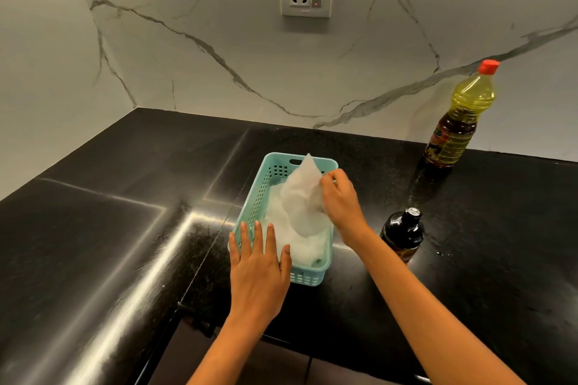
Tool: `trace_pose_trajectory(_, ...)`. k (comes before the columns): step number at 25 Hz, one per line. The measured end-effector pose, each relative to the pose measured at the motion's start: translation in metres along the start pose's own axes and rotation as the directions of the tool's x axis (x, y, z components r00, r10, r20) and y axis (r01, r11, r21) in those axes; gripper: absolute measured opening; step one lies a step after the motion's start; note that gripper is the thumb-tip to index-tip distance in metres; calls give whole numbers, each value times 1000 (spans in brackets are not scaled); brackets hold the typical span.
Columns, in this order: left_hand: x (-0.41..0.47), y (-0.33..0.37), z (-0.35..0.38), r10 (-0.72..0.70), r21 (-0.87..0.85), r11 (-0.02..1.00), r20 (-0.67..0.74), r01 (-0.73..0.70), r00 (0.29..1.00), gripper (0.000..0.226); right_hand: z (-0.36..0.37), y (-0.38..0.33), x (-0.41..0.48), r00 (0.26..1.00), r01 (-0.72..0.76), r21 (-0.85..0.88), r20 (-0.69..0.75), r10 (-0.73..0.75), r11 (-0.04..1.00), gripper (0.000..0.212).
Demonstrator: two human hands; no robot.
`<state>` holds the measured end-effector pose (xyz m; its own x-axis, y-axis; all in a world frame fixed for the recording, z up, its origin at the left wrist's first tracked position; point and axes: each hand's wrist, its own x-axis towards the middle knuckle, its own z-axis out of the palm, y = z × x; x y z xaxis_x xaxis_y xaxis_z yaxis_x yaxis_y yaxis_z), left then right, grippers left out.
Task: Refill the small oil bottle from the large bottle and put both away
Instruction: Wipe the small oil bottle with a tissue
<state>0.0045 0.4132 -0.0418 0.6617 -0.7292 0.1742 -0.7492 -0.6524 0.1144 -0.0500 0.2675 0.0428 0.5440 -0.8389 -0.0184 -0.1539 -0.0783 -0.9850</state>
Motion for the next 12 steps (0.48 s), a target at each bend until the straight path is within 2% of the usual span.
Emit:
trace_pose_trajectory(3,3,9,-12,31,-3,1000,9,-31,999,71,-33,-24,-15,983,-147,335,-55,175,931,15)
trace_pose_trajectory(6,7,37,-29,83,-128,988,-26,-86,996,80,-81,-38,-35,964,-147,541,-111,243,828,18)
trace_pose_trajectory(9,16,81,-46,149,-265,951,-64,-161,987,78,-133,-36,-54,931,-19,608,-279,236,794,16)
trace_pose_trajectory(12,27,128,-55,292,-320,899,-73,-300,954,55,-176,-7,-68,846,40,579,-454,281,814,14)
